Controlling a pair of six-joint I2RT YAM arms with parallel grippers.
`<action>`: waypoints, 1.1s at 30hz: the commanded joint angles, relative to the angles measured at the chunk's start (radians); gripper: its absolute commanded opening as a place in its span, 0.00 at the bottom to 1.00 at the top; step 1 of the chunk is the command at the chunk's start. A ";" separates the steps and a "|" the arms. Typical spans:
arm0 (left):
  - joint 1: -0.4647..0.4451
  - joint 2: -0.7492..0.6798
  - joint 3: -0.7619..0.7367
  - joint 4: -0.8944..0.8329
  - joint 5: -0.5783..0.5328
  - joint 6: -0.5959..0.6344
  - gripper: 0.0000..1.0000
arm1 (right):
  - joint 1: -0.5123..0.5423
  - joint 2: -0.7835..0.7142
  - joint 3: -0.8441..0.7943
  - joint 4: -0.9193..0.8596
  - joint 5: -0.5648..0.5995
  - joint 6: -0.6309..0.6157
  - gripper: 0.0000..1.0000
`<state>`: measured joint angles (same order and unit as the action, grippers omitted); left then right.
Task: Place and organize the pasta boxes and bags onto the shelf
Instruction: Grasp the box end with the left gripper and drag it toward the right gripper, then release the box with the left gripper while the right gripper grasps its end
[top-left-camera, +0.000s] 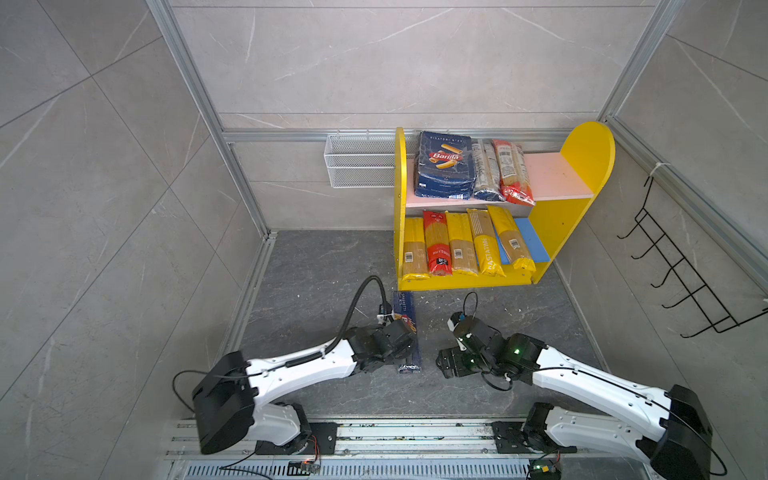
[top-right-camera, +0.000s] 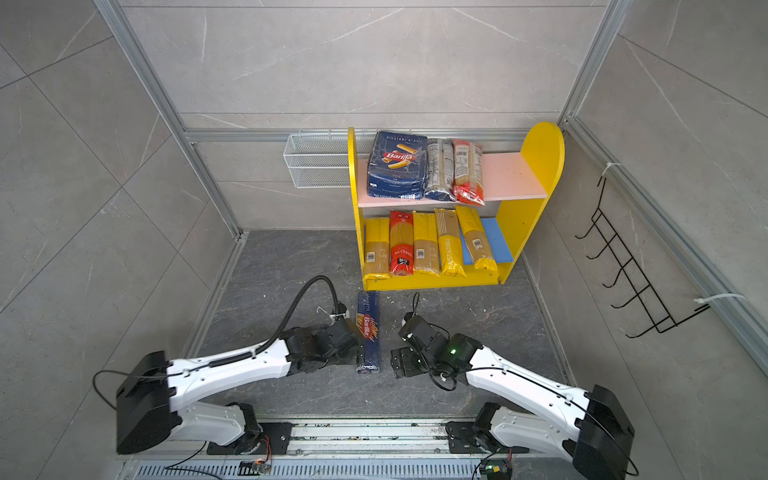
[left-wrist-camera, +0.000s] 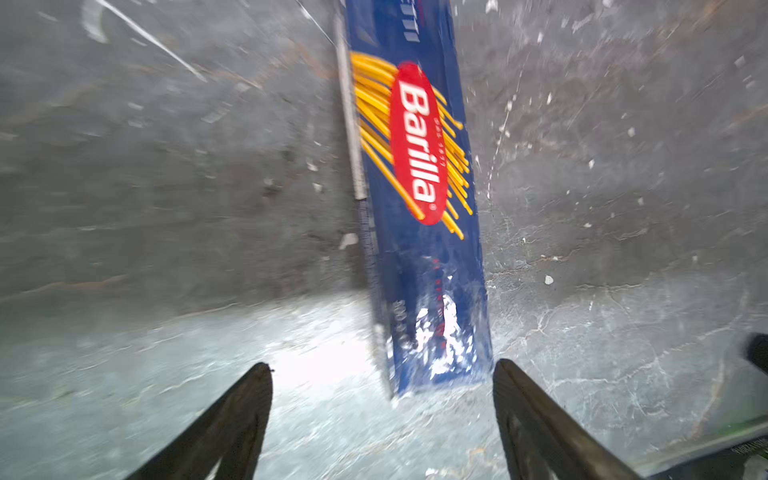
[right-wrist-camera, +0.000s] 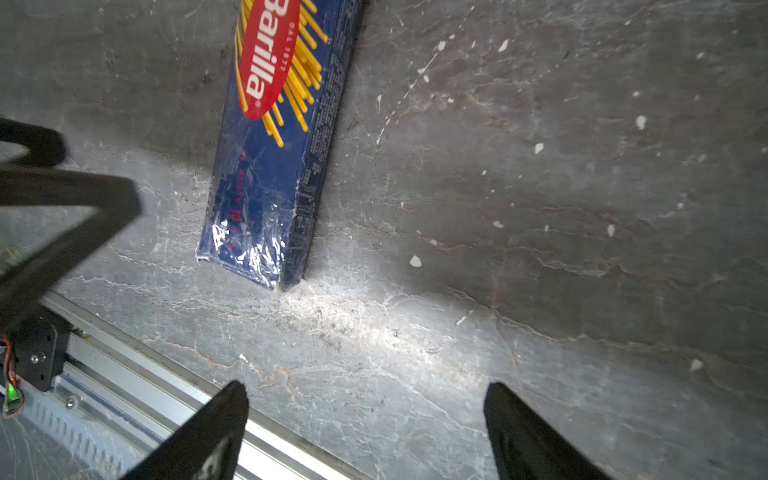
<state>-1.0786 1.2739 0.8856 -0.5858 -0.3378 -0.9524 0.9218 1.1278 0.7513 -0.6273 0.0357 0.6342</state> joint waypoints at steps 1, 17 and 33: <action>-0.001 -0.140 -0.022 -0.156 -0.104 -0.033 0.88 | 0.047 0.068 0.002 0.097 0.037 0.066 0.91; 0.001 -0.516 -0.026 -0.394 -0.254 -0.057 0.96 | 0.202 0.496 0.131 0.393 0.177 0.224 0.95; 0.002 -0.560 -0.034 -0.408 -0.282 -0.032 0.96 | 0.206 0.768 0.249 0.389 0.235 0.276 0.94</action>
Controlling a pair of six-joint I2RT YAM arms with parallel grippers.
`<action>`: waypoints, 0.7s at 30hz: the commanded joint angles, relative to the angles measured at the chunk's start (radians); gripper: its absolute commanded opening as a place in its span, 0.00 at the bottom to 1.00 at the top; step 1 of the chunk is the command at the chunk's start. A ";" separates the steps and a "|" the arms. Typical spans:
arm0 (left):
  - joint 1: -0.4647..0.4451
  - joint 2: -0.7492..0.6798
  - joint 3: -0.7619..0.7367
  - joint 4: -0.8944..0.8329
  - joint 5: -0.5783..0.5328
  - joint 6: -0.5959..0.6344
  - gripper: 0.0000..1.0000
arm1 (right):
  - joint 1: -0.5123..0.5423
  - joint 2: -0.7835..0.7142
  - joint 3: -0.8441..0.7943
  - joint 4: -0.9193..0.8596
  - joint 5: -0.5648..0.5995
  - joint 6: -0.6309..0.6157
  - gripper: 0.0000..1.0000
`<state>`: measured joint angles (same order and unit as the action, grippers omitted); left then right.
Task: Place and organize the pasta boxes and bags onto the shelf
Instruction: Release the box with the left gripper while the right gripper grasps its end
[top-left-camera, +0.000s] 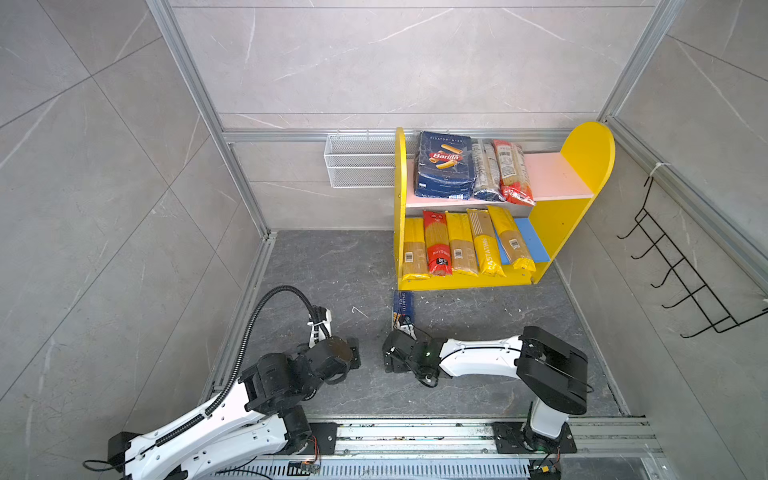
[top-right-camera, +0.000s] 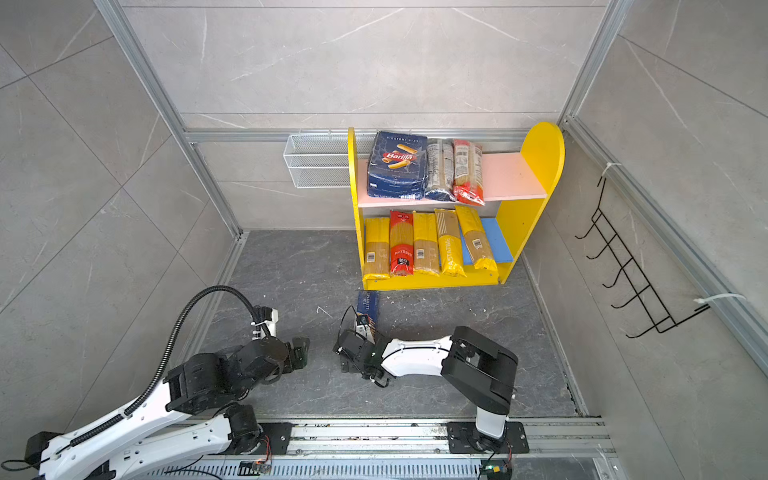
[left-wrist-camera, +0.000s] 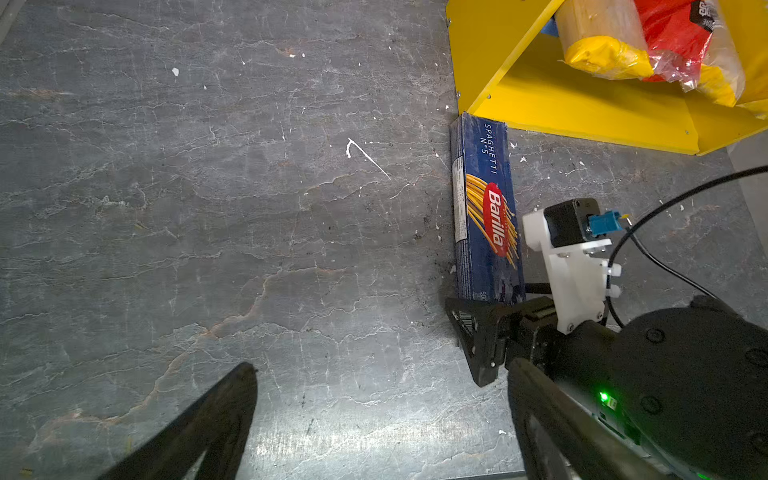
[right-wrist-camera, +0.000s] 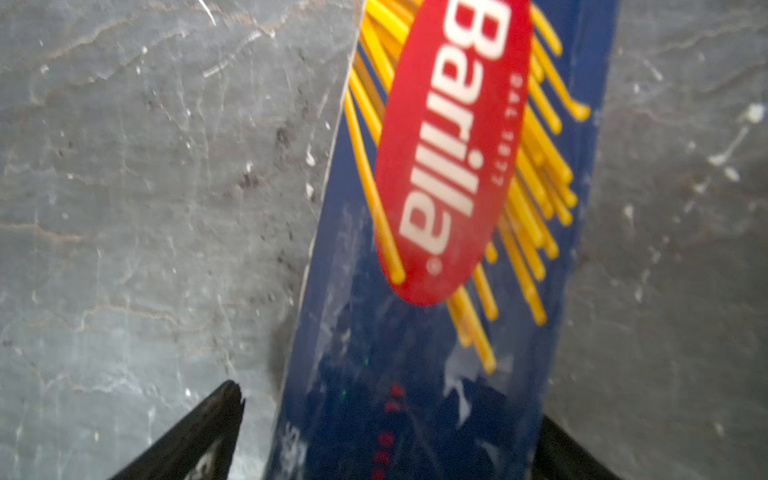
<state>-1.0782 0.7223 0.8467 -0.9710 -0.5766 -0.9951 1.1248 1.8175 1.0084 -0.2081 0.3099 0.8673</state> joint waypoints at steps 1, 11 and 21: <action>0.001 -0.009 0.003 -0.026 -0.044 0.008 0.96 | 0.003 0.085 -0.006 -0.034 -0.041 0.045 0.94; 0.002 -0.006 0.007 -0.027 -0.049 0.028 1.00 | 0.003 0.135 0.020 -0.135 -0.057 0.066 0.90; 0.003 0.031 0.006 0.000 -0.032 0.050 1.00 | 0.003 0.149 0.014 -0.166 -0.072 0.076 0.78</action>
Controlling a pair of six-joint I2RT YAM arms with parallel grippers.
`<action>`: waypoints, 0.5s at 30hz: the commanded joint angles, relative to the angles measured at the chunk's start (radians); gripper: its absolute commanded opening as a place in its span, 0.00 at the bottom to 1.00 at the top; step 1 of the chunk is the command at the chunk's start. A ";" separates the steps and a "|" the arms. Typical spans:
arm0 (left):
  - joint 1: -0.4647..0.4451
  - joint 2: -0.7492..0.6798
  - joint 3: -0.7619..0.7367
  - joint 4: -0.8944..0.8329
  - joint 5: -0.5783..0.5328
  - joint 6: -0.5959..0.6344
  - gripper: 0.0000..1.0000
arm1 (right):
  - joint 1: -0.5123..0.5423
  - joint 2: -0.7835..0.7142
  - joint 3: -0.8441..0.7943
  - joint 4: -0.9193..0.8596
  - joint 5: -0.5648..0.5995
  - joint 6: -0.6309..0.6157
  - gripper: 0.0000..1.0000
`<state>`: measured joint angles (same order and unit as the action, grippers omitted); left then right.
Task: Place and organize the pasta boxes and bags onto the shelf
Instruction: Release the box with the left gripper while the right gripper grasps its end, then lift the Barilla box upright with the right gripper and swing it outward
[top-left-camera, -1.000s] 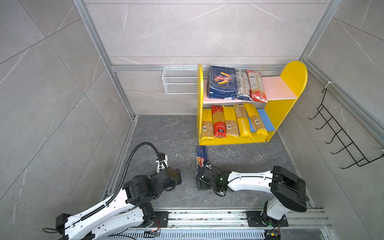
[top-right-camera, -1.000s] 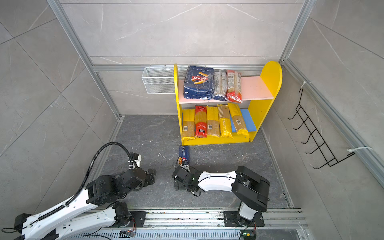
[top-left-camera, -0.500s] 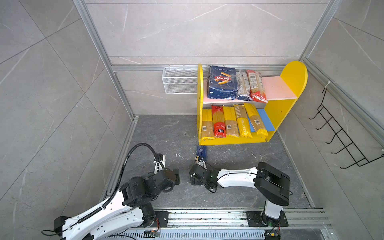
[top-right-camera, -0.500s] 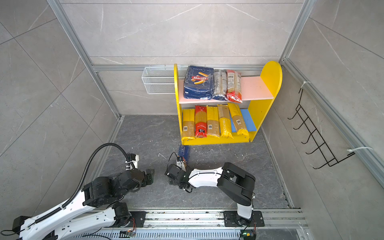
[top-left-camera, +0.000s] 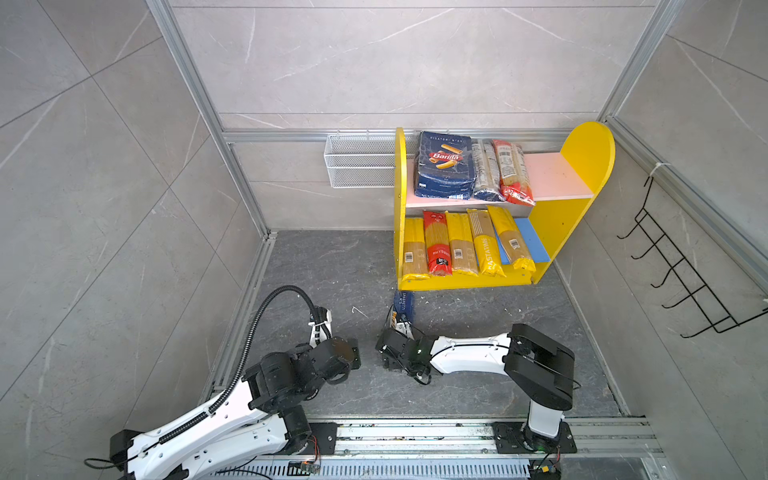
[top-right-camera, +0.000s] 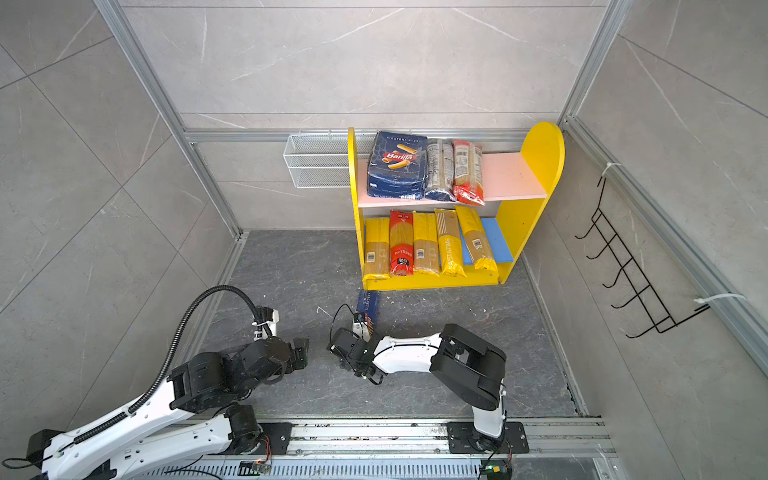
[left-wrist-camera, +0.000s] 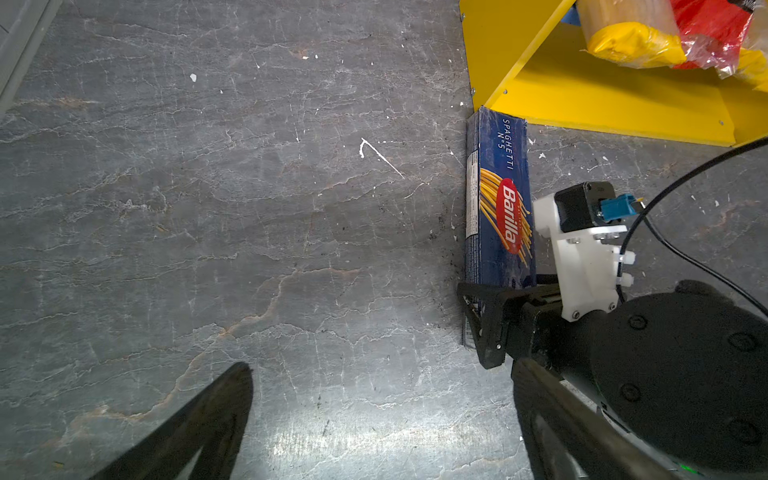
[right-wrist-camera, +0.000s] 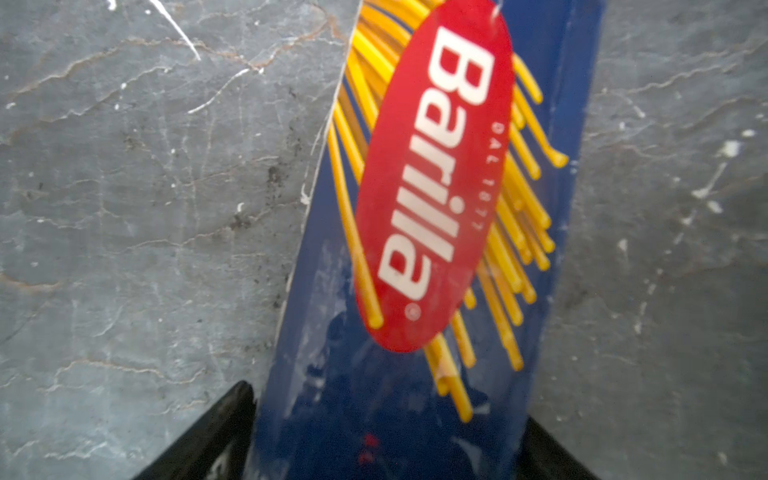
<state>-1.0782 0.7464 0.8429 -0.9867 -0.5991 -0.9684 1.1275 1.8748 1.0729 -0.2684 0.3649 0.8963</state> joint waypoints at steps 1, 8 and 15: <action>0.002 0.011 0.012 0.018 -0.010 0.026 1.00 | 0.000 0.089 -0.052 -0.109 -0.131 0.047 0.73; 0.003 0.024 0.028 0.018 -0.011 0.035 1.00 | -0.003 0.019 -0.120 -0.066 -0.196 0.052 0.51; 0.006 0.036 0.048 0.010 -0.017 0.037 1.00 | -0.031 -0.079 -0.233 0.079 -0.335 0.065 0.43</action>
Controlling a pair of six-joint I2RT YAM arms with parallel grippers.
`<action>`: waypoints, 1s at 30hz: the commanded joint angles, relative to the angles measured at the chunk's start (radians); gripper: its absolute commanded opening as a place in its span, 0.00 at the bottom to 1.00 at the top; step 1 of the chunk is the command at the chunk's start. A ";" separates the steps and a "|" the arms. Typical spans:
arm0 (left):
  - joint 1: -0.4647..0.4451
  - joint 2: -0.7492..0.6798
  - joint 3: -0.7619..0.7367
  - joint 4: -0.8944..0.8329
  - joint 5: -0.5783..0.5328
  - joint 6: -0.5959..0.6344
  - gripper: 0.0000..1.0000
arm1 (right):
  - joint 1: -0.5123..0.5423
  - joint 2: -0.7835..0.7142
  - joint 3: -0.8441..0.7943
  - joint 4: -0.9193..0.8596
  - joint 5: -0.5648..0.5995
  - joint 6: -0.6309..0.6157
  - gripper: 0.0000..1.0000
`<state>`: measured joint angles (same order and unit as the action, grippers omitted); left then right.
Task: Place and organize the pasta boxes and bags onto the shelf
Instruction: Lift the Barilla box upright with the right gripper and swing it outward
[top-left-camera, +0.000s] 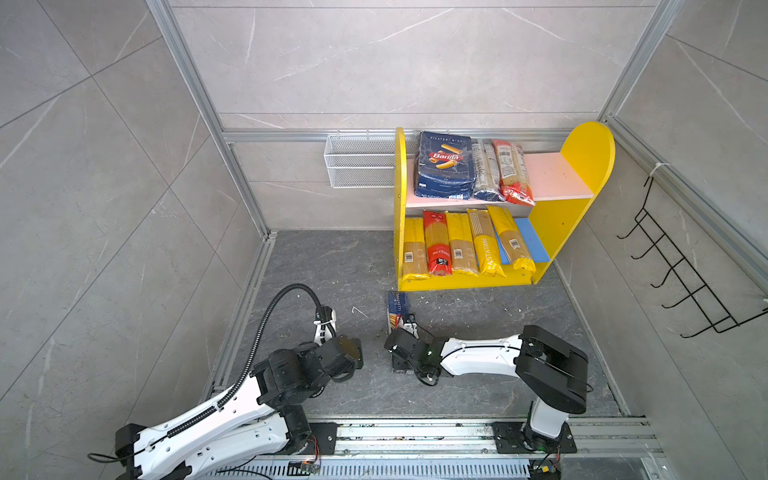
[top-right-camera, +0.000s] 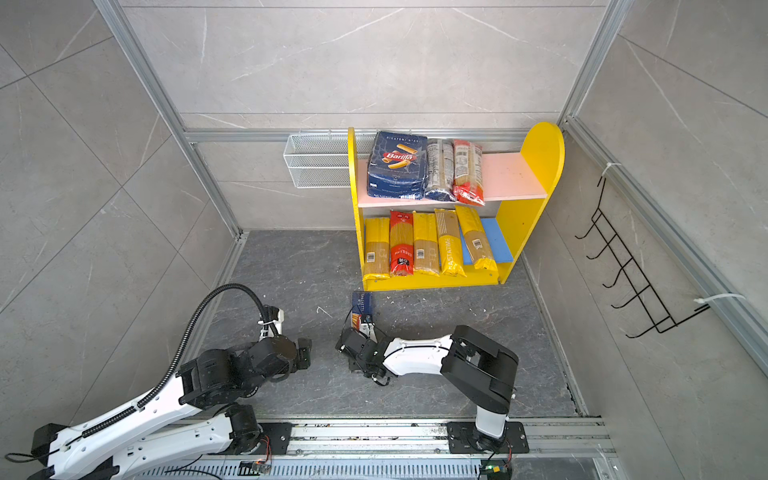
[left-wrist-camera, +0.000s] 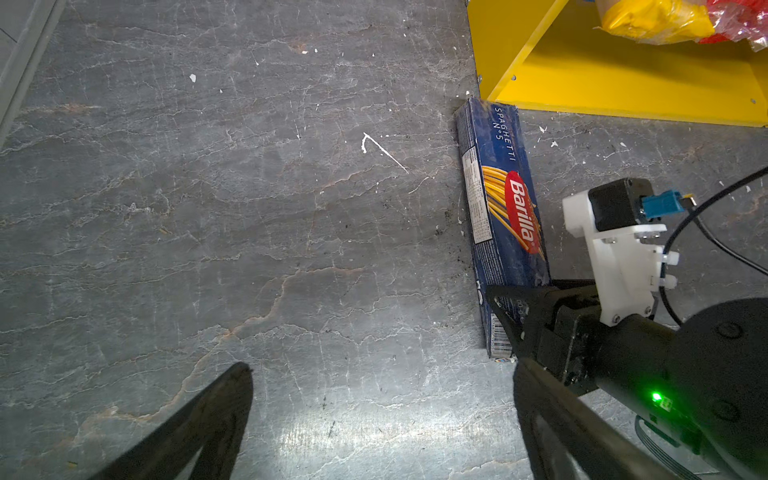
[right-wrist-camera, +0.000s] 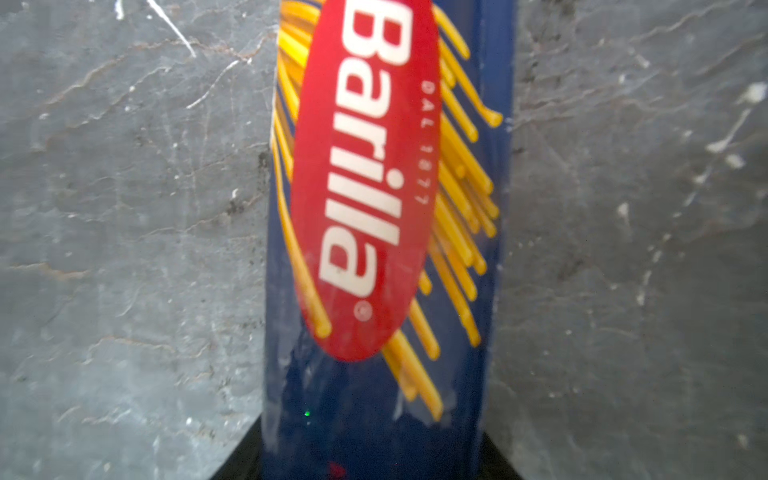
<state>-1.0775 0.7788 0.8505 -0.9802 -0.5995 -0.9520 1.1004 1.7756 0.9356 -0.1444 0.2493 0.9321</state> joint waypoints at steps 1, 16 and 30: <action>0.006 0.005 0.044 0.001 -0.019 0.021 1.00 | -0.014 0.003 -0.120 -0.004 -0.255 0.035 0.42; 0.008 0.059 0.119 -0.030 -0.031 0.019 1.00 | -0.122 -0.270 -0.330 0.213 -0.513 0.066 0.38; 0.010 0.129 0.205 -0.057 -0.065 0.041 1.00 | -0.166 -0.531 -0.379 0.229 -0.648 0.080 0.37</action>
<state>-1.0725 0.9028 1.0119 -1.0180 -0.6220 -0.9401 0.9443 1.3174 0.5449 0.0288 -0.3508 1.0138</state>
